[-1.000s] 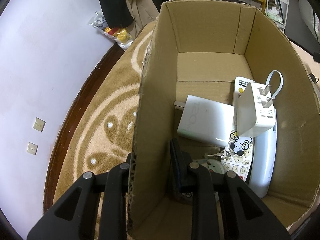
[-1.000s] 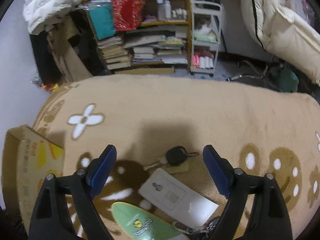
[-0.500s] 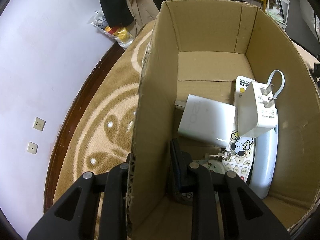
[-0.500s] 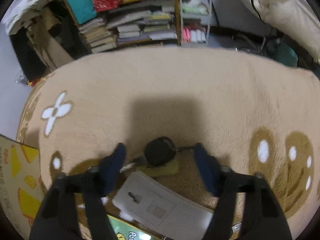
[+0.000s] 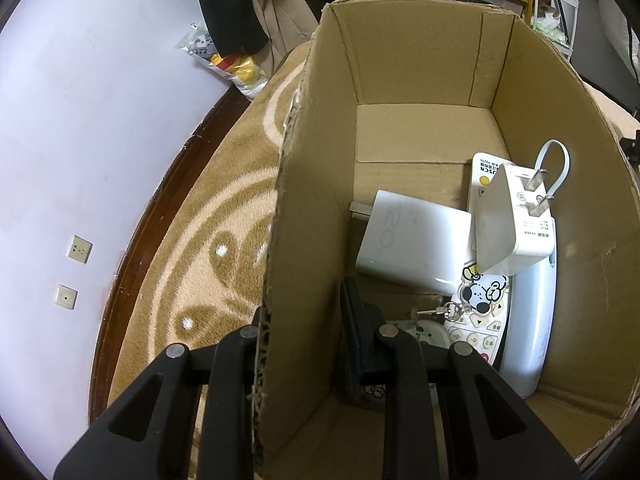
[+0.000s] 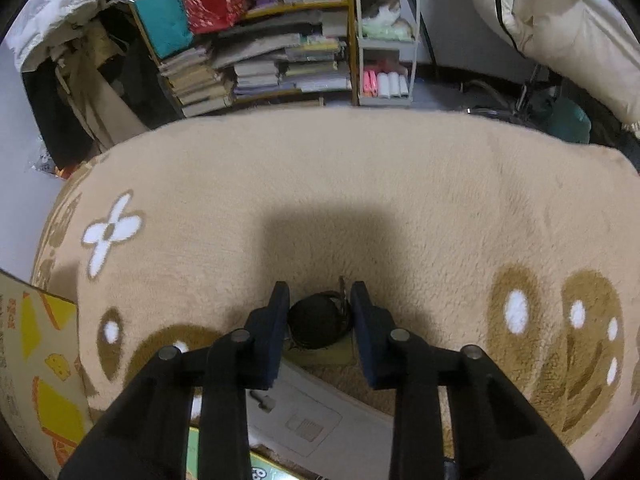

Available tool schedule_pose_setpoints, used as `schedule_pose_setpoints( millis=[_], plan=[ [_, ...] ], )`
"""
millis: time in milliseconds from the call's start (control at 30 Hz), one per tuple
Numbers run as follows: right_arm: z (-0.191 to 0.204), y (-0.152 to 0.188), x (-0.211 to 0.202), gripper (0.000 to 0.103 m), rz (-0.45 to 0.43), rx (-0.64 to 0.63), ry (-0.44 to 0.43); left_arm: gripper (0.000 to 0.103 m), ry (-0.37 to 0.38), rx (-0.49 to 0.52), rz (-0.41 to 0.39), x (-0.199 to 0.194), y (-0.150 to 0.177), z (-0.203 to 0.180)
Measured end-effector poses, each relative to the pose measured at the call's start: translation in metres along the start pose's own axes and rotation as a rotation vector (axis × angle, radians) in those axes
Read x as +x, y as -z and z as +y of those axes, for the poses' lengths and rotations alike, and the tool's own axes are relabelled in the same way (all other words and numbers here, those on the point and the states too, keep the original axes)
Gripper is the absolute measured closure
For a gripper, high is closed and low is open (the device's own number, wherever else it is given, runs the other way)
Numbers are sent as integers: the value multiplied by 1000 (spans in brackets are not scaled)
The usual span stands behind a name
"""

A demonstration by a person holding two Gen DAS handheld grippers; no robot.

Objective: Organize rigid objects
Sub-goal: 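Grasp the black car key with the right gripper, then carry the car key over the box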

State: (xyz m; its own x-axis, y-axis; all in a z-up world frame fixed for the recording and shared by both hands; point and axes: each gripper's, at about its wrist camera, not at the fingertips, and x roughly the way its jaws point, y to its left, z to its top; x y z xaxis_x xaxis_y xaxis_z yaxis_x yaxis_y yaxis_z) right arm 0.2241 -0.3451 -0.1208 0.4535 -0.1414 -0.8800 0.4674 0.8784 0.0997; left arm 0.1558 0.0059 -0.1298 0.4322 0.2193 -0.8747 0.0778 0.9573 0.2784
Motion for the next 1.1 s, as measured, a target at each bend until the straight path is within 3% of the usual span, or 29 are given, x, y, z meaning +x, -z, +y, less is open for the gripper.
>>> schedule_pose_setpoints(
  millis=[400,600,867,1100],
  plan=[
    [22,6,-63,71,-156,-79,-42,80,-6,1,-3,-2,1,0],
    [37,14,-85,71,-186,-89,-112,80,-8,0,-7,-4,2,1],
    [88,23,-130,71,-262,-199,-214,80,-7,1,-4,-3,2,2],
    [137,42,-158,71,-276,-304,-321,80,-1,-1,-2,-3,1,4]
  ],
)
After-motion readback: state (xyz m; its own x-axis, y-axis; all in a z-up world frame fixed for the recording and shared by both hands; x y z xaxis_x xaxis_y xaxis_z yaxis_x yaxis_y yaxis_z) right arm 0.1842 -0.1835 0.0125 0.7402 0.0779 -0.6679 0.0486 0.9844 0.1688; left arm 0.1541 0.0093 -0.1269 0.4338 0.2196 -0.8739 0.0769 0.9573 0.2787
